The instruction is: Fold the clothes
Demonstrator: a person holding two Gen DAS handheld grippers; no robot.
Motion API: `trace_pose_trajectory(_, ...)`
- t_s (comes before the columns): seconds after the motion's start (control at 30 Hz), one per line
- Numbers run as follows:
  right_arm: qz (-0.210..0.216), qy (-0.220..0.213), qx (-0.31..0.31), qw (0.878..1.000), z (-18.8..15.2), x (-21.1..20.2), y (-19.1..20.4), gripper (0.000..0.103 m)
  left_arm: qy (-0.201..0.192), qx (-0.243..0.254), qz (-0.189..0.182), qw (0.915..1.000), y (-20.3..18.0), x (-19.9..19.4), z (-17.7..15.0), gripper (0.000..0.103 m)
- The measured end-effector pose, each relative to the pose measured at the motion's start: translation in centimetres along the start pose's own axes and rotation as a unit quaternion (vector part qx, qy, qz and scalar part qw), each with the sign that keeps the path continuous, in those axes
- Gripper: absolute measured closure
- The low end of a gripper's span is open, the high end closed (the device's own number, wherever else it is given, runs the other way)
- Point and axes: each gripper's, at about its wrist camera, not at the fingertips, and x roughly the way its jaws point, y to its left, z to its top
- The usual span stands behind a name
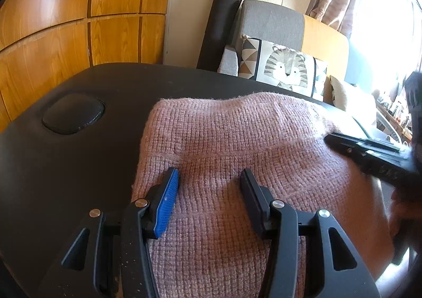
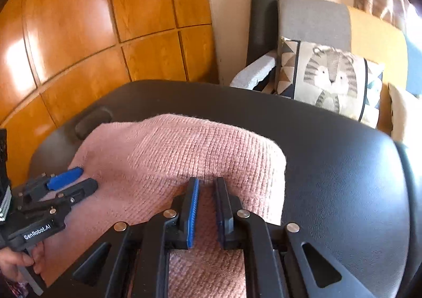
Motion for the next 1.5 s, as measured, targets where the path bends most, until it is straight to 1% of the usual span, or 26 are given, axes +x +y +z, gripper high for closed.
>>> trace_pose_trajectory(0.07, 0.010, 0.011, 0.005, 1.000, 0.4, -1.0, 0.1, 0.092, 0.000, -0.001, 0.000, 1.0000, 0.1, 0.0, 0.0, 0.052)
trace_pose_trajectory(0.13, 0.031, -0.006, 0.032, 0.999, 0.5, -3.4, 0.4, 0.087, 0.000, -0.002, -0.001, 1.0000, 0.1, 0.0, 0.0, 0.052)
trace_pose_trajectory(0.2, 0.055, -0.026, 0.030, 0.998, -0.2, -5.7, 1.6, 0.083, 0.000, -0.001, 0.000, 1.0000, 0.1, 0.0, 0.0, 0.052)
trace_pose_trajectory(0.3, 0.048, -0.016, -0.022, 0.998, -2.2, -7.4, 4.0, 0.083, -0.001, 0.000, 0.002, 1.0000, 0.0, 0.0, 0.0, 0.052)
trace_pose_trajectory(0.4, 0.047, -0.012, -0.059, 0.997, -4.4, -8.2, 5.7, 0.083, -0.001, 0.001, 0.004, 1.0000, 0.0, 0.0, -0.1, 0.052)
trace_pose_trajectory(0.5, 0.016, 0.006, -0.093, 0.995, -6.7, -7.7, 6.5, 0.083, -0.001, 0.002, 0.004, 1.0000, 0.0, 0.0, -0.1, 0.052)
trace_pose_trajectory(0.53, 0.008, 0.015, -0.103, 0.995, -7.4, -7.2, 6.6, 0.081, -0.001, 0.002, 0.004, 1.0000, 0.0, 0.0, -0.1, 0.052)
trace_pose_trajectory(0.6, -0.002, 0.024, -0.104, 0.994, -8.8, -6.1, 6.1, 0.080, -0.001, 0.004, 0.005, 1.0000, 0.0, 0.0, -0.1, 0.052)
trace_pose_trajectory(0.67, 0.002, 0.022, -0.093, 0.995, -9.2, -5.6, 5.5, 0.080, -0.001, 0.005, 0.007, 1.0000, -0.1, 0.0, -0.1, 0.051)
trace_pose_trajectory(0.8, 0.027, 0.036, -0.055, 0.997, -8.9, -5.0, 4.3, 0.080, -0.001, 0.005, 0.006, 1.0000, -0.1, -0.1, -0.1, 0.051)
trace_pose_trajectory(0.87, 0.039, 0.031, -0.043, 0.998, -8.6, -5.3, 3.9, 0.080, -0.002, 0.004, 0.005, 1.0000, 0.0, -0.1, -0.1, 0.051)
trace_pose_trajectory(1.1, 0.041, -0.041, -0.027, 0.998, -4.9, -8.8, 3.6, 0.079, -0.005, 0.004, 0.005, 1.0000, 0.0, -0.2, -0.1, 0.051)
trace_pose_trajectory(1.13, 0.039, -0.045, -0.026, 0.998, -4.1, -8.8, 3.5, 0.079, -0.005, 0.004, 0.005, 1.0000, 0.0, -0.1, -0.1, 0.051)
trace_pose_trajectory(1.23, 0.026, -0.028, -0.027, 0.999, -0.6, -6.2, 3.1, 0.079, -0.005, 0.001, 0.002, 1.0000, 0.2, -0.1, 0.0, 0.051)
trace_pose_trajectory(1.37, 0.038, -0.008, 0.000, 0.999, 2.6, -2.0, 1.9, 0.079, -0.006, -0.005, -0.005, 1.0000, 0.4, -0.1, 0.0, 0.051)
trace_pose_trajectory(1.43, 0.032, 0.027, 0.031, 0.999, 2.0, 0.4, 0.2, 0.081, -0.004, -0.005, -0.006, 1.0000, 0.4, -0.1, 0.1, 0.051)
trace_pose_trajectory(1.47, 0.036, 0.038, 0.045, 0.998, 1.6, 1.1, -0.6, 0.081, -0.004, -0.004, -0.007, 1.0000, 0.4, 0.0, 0.1, 0.051)
trace_pose_trajectory(1.5, 0.050, 0.032, 0.054, 0.997, 1.4, 0.9, -1.1, 0.081, -0.004, -0.004, -0.007, 1.0000, 0.4, -0.1, 0.1, 0.051)
